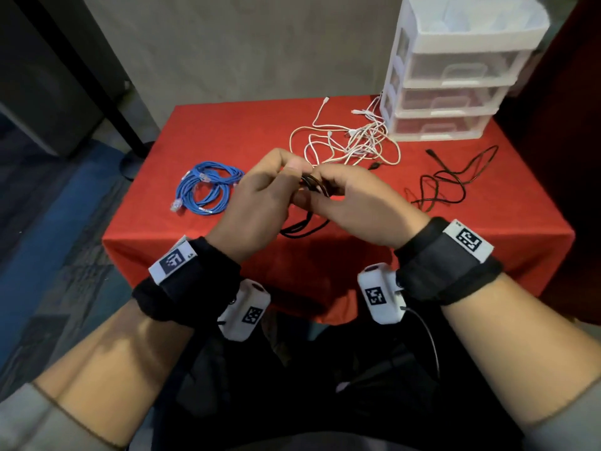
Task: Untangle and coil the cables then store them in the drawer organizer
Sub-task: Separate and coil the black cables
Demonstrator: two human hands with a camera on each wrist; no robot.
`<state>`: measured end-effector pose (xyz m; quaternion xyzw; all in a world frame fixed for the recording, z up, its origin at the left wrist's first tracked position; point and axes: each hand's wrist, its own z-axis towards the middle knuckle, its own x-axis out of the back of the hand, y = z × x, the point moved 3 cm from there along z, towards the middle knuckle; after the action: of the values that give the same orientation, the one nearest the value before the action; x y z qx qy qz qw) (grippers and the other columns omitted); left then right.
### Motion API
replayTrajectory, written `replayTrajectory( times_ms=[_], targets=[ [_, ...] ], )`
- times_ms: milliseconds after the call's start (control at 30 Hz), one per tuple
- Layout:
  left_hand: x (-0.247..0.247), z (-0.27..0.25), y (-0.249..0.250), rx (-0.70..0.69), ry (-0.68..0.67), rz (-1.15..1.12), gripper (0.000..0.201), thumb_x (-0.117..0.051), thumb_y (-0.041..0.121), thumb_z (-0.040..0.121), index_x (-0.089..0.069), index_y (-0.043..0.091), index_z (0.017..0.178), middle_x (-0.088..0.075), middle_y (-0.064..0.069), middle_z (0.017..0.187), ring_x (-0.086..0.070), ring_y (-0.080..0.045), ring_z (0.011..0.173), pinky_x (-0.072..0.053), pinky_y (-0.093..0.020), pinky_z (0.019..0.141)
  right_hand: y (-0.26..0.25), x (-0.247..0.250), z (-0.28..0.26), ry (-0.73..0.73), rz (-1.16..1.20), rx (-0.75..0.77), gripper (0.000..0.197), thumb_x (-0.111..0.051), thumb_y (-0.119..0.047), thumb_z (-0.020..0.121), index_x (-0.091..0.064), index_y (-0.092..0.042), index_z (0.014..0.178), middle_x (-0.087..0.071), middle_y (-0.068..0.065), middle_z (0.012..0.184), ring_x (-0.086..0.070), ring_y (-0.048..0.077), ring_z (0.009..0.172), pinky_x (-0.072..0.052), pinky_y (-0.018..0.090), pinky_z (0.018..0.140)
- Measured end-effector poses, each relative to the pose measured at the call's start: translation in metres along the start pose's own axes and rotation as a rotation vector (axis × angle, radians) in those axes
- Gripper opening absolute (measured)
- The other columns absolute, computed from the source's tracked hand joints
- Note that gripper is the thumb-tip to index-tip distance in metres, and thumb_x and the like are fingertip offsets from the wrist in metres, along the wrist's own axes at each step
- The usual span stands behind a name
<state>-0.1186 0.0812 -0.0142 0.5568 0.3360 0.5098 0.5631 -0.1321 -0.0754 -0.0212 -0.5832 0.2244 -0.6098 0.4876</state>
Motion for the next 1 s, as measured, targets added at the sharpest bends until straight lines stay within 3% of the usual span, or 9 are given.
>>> replayTrajectory(
  times_ms=[100,200,333,467,600,700,767,867,1000],
  targets=[
    [0.009,-0.003,-0.004,0.064,0.000,-0.085,0.019,-0.042,0.026,0.104,-0.058,0.017,0.099,-0.040,0.012,0.055,-0.029,-0.011,0.051,-0.025,-0.026,0.049,-0.004,-0.003,-0.001,-0.049,0.207,-0.051,0.022,-0.065,-0.022,0.098,-0.064,-0.003,0.088,-0.064,0.017,0.080,-0.053,0.020,0.077,-0.045,0.042,0.074],
    [0.012,-0.004,-0.008,0.151,-0.071,-0.155,0.019,-0.043,0.023,0.107,-0.055,0.011,0.100,-0.040,0.006,0.060,-0.038,-0.015,0.055,-0.035,-0.029,0.056,-0.005,-0.006,-0.004,-0.059,0.436,-0.128,0.019,-0.057,-0.015,0.104,-0.060,-0.004,0.089,-0.067,0.009,0.077,-0.058,0.019,0.076,-0.045,0.028,0.075],
    [0.004,-0.008,-0.008,0.412,-0.328,-0.249,0.033,-0.045,0.035,0.105,-0.059,0.012,0.086,-0.042,0.000,0.067,-0.047,-0.014,0.061,-0.043,-0.028,0.059,-0.005,-0.005,-0.009,-0.076,0.456,-0.161,0.029,-0.045,-0.021,0.109,-0.055,-0.007,0.086,-0.057,0.004,0.073,-0.040,0.009,0.059,-0.040,0.027,0.067],
    [-0.001,-0.012,-0.001,0.487,-0.345,-0.540,0.029,-0.044,0.028,0.101,-0.059,0.012,0.083,-0.041,0.004,0.064,-0.051,-0.012,0.062,-0.047,-0.034,0.082,-0.006,0.001,-0.012,-0.058,0.435,-0.182,0.029,-0.049,-0.036,0.104,-0.055,-0.018,0.083,-0.043,0.011,0.073,-0.034,0.012,0.061,-0.031,0.036,0.059],
    [-0.004,-0.017,0.007,0.521,-0.358,-0.651,0.026,-0.041,0.024,0.102,-0.057,0.013,0.085,-0.035,0.008,0.065,-0.026,-0.006,0.054,-0.039,-0.020,0.059,-0.013,0.007,-0.015,-0.088,0.335,-0.152,0.031,-0.046,-0.032,0.108,-0.057,-0.009,0.091,-0.047,-0.004,0.064,-0.036,0.008,0.058,-0.028,0.021,0.049],
    [0.002,-0.020,0.010,0.526,-0.420,-0.460,0.028,-0.041,0.025,0.102,-0.058,0.012,0.084,-0.027,0.006,0.065,-0.014,-0.012,0.060,-0.029,-0.023,0.055,-0.014,0.010,-0.020,-0.161,0.196,-0.101,0.027,-0.049,-0.027,0.108,-0.062,-0.013,0.089,-0.061,-0.007,0.068,-0.040,0.009,0.057,-0.031,0.022,0.052],
    [0.004,-0.022,0.008,0.514,-0.402,-0.328,0.031,-0.041,0.024,0.104,-0.059,0.011,0.082,-0.025,0.004,0.064,-0.015,-0.013,0.060,-0.025,-0.024,0.053,-0.012,0.013,-0.022,-0.170,0.105,-0.082,0.022,-0.053,-0.027,0.106,-0.063,-0.020,0.087,-0.057,-0.019,0.065,-0.039,0.006,0.057,-0.031,0.020,0.054],
    [0.003,-0.026,0.005,0.487,-0.345,-0.229,0.032,-0.041,0.023,0.106,-0.058,0.009,0.083,-0.030,0.006,0.061,-0.023,-0.009,0.053,-0.025,-0.022,0.048,-0.009,0.020,-0.023,-0.174,0.107,-0.112,0.023,-0.053,-0.021,0.105,-0.060,-0.010,0.086,-0.045,-0.021,0.056,-0.038,-0.002,0.051,-0.031,0.012,0.053],
    [0.000,-0.027,0.008,0.454,-0.348,-0.215,0.031,-0.041,0.023,0.107,-0.057,0.009,0.085,-0.031,0.006,0.061,-0.026,-0.008,0.050,-0.026,-0.021,0.048,-0.014,0.028,-0.019,-0.115,0.024,-0.132,0.022,-0.054,-0.012,0.105,-0.066,-0.003,0.089,-0.049,-0.025,0.048,-0.048,-0.006,0.048,-0.037,0.007,0.054]
  ],
)
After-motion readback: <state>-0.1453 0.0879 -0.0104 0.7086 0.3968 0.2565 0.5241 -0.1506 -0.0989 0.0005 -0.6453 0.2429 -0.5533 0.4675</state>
